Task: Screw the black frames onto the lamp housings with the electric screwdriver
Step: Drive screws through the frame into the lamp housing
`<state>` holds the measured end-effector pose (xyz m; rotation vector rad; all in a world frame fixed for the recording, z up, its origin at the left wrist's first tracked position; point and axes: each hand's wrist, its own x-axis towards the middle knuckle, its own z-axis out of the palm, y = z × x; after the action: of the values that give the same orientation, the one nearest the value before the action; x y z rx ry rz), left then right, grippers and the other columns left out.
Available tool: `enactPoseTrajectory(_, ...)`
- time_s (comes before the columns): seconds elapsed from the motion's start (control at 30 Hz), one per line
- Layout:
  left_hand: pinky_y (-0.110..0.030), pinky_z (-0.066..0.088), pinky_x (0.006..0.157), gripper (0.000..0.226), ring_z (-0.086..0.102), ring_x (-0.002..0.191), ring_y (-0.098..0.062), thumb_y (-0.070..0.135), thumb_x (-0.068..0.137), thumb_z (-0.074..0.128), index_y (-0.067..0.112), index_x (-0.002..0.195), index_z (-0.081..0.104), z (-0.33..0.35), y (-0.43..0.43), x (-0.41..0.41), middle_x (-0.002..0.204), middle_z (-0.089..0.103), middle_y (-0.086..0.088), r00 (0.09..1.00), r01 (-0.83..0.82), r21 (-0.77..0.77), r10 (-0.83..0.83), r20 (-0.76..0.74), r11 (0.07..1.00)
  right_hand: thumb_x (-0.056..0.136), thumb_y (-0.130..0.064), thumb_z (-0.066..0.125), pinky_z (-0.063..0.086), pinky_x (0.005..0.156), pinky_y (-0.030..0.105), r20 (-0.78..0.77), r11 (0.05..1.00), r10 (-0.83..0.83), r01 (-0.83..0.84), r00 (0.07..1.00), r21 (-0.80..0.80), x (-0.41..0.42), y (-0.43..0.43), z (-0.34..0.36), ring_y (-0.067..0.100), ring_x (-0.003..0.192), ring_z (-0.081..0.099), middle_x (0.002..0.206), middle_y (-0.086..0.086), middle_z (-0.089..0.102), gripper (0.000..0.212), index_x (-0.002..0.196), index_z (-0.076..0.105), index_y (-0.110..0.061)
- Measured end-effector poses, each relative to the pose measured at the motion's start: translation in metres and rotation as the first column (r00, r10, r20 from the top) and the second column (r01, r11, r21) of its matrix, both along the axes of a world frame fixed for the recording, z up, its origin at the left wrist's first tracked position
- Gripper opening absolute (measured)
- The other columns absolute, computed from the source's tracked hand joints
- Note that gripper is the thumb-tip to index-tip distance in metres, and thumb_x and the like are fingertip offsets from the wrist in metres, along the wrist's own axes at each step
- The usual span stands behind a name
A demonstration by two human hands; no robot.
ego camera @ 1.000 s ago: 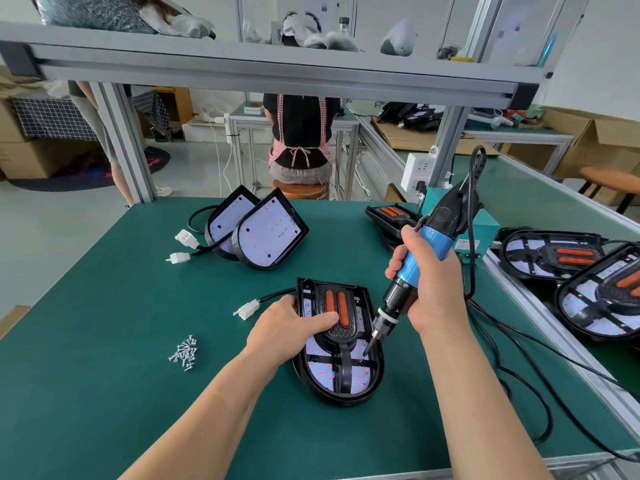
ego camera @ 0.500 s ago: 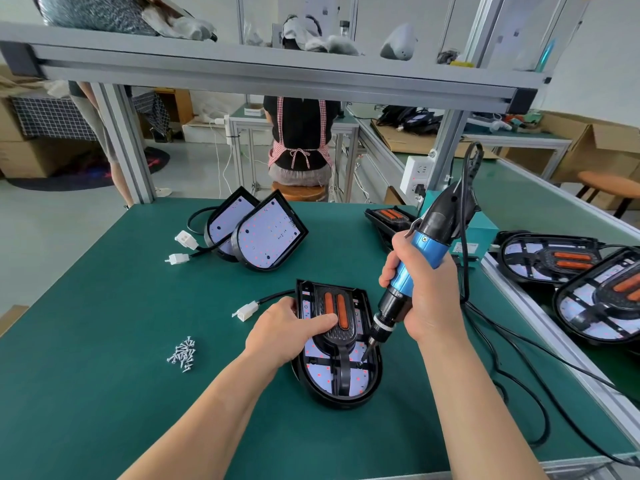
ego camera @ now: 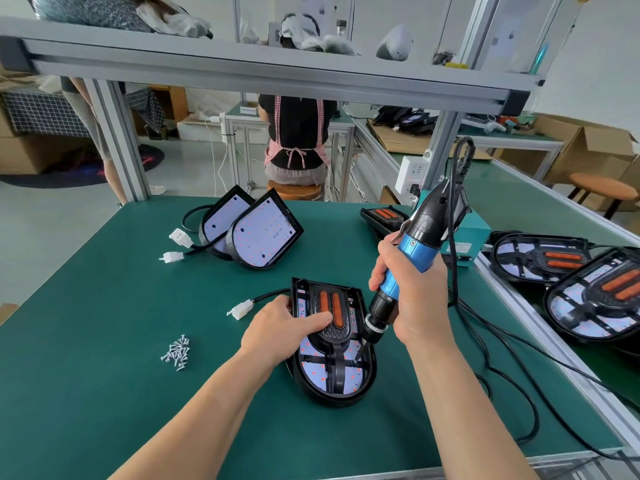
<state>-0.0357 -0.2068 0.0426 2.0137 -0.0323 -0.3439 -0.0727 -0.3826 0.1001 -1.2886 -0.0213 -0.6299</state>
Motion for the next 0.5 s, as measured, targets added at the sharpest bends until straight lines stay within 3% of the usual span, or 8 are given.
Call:
enactPoseTrajectory(0.2,-0.045,0.055,0.093,0.073,0.07,0.098,-0.019,0.071,0.047,0.073,0.028,0.106,0.066,-0.0025,0.0001,0.0005,0.104,0.073,0.008,1.0,-0.012,-0.014,0.011,-0.004,1.0,0.08,-0.01,0.065,0.046,0.056,0.029,0.024,1.0,0.019,-0.019,1.0,-0.014,-0.0022,0.0011,0.0014,0.022,0.046,0.046,0.05,0.006,0.05,0.026,0.066,0.056,-0.03)
enactPoseTrajectory(0.5,-0.046,0.055,0.092,0.072,0.07,0.097,-0.021,0.07,0.047,0.072,0.026,0.103,0.066,-0.004,-0.001,-0.0008,0.101,0.074,0.005,1.0,-0.02,-0.013,0.02,0.001,1.0,0.075,-0.017,0.067,0.044,0.055,0.032,0.035,0.982,0.173,-0.169,0.984,-0.087,-0.0007,0.0041,-0.0011,0.023,0.044,0.045,0.049,0.009,0.048,0.014,0.072,0.058,-0.026)
